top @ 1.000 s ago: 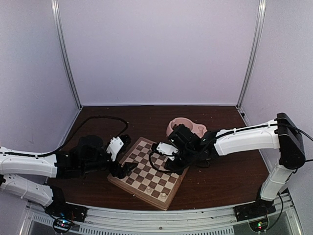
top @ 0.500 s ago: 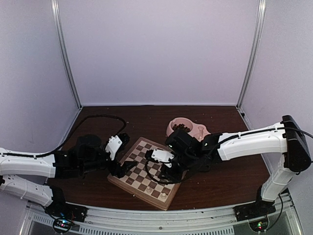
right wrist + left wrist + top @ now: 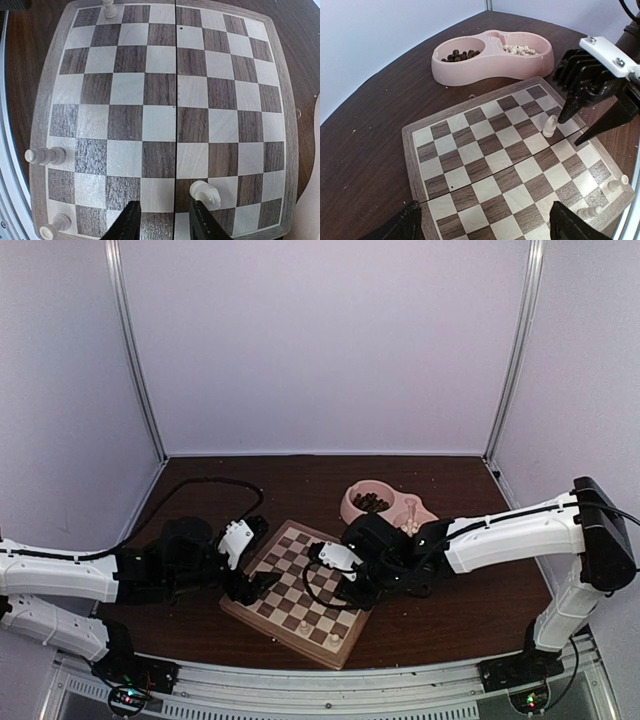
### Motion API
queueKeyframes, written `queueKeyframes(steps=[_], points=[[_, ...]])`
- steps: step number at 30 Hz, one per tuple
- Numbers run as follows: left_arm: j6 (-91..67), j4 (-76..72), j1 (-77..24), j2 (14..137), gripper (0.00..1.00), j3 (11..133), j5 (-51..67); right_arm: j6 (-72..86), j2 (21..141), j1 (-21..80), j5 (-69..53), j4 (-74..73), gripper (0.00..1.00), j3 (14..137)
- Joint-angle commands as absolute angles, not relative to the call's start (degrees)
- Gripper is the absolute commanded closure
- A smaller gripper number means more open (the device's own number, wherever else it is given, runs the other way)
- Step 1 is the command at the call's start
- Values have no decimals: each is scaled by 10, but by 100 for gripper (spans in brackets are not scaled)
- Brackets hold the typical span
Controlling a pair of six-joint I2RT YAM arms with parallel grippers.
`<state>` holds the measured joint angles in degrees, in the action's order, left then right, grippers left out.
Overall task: Set up the chess pieces on the board
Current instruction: Move the knight to g1.
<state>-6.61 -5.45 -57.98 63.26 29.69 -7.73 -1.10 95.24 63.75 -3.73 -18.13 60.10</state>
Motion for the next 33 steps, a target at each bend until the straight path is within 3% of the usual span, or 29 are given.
queueKeyframes(steps=[1,12,29,33], points=[[-59,-68,-582,623,11,311,-79,0,929,629,20,-150,62,587],[-62,-61,-582,580,11,305,-78,0,947,598,3,-134,59,582],[-60,-54,-582,585,11,309,-81,0,959,596,-58,-145,91,591],[-60,-55,-582,588,11,310,-82,0,937,596,-98,-133,93,580]])
